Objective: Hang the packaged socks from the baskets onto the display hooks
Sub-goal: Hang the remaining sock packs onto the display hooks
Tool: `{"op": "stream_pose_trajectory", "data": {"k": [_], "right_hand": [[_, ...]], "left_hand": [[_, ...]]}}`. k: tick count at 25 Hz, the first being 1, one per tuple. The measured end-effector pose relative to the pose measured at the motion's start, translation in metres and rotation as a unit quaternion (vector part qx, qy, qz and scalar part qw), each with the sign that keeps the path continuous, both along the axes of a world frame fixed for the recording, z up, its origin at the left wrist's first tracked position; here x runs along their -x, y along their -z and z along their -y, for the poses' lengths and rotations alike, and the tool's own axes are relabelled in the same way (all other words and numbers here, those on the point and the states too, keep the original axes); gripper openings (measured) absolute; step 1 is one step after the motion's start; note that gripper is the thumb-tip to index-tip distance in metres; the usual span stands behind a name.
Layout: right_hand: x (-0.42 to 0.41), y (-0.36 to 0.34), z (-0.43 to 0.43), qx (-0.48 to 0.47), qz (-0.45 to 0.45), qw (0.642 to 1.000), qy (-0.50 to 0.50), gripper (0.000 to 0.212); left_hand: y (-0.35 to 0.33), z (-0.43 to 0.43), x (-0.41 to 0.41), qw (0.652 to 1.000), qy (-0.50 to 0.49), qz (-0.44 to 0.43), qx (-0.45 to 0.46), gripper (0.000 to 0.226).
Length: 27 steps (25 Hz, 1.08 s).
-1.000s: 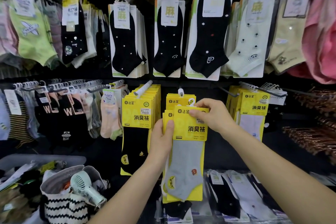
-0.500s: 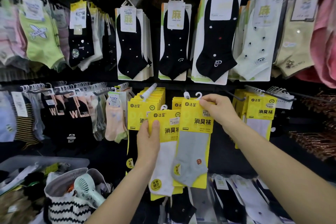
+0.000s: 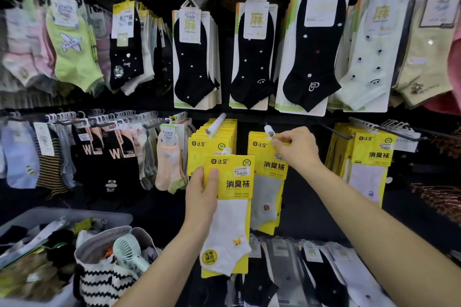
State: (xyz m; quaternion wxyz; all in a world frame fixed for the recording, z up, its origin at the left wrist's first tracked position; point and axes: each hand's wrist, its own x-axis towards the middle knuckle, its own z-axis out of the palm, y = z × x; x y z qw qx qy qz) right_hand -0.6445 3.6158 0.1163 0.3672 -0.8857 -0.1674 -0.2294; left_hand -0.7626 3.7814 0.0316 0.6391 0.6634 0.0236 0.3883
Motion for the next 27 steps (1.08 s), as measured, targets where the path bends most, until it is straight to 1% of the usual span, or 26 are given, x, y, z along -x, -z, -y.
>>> {"op": "stream_pose_trajectory", "data": {"k": [2,3,4,5,7,9,12,17,18,20,22,23,26,27], "right_hand": [[0.009,0.004,0.004,-0.054,0.058,0.997,0.007,0.019],[0.016,0.006,0.005,-0.097,0.084,0.992,-0.008,0.014],[0.023,0.006,0.006,-0.133,0.091,0.986,-0.039,0.006],[0.03,0.007,0.007,-0.144,0.078,0.984,-0.076,0.007],[0.041,0.009,0.008,-0.093,0.025,0.986,-0.133,0.014],[0.045,0.011,0.011,-0.044,-0.011,0.987,-0.152,0.016],[0.045,0.009,0.022,-0.051,-0.035,0.985,-0.158,0.014],[0.043,0.009,0.034,-0.083,-0.091,0.977,-0.174,0.003],[0.043,0.009,0.034,-0.084,-0.095,0.976,-0.176,0.001],[0.044,0.008,0.034,-0.093,-0.094,0.976,-0.175,0.009],[0.041,0.005,0.034,-0.11,-0.093,0.975,-0.17,0.013],[0.039,0.003,0.033,-0.103,-0.09,0.977,-0.167,0.013],[0.032,-0.001,0.03,-0.013,-0.045,0.989,-0.138,0.016],[0.029,-0.002,0.029,0.0,-0.029,0.992,-0.124,0.017]], "left_hand": [[-0.002,0.006,-0.003,1.0,0.002,0.004,-0.004,0.018],[-0.002,0.01,-0.005,1.0,0.005,0.006,-0.004,0.016],[-0.003,0.015,-0.007,1.0,0.008,0.005,-0.005,0.015],[-0.004,0.02,-0.009,1.0,0.013,0.002,-0.004,0.015],[-0.005,0.033,-0.013,1.0,0.025,-0.005,-0.005,0.014],[-0.007,0.044,-0.016,0.999,0.03,-0.008,-0.015,0.012],[-0.01,0.056,-0.019,0.999,0.049,-0.014,-0.001,0.011],[-0.008,0.068,-0.02,0.995,0.084,-0.04,0.047,0.011],[-0.009,0.069,-0.02,0.996,0.071,-0.04,0.044,0.013],[-0.01,0.07,-0.021,0.998,0.049,-0.037,0.021,0.015],[-0.01,0.069,-0.022,0.998,0.052,-0.033,-0.003,0.014],[-0.009,0.069,-0.022,0.998,0.058,-0.035,-0.007,0.013],[-0.008,0.065,-0.025,0.997,0.061,-0.046,-0.008,0.012],[-0.008,0.063,-0.026,0.997,0.057,-0.047,-0.002,0.014]]}}
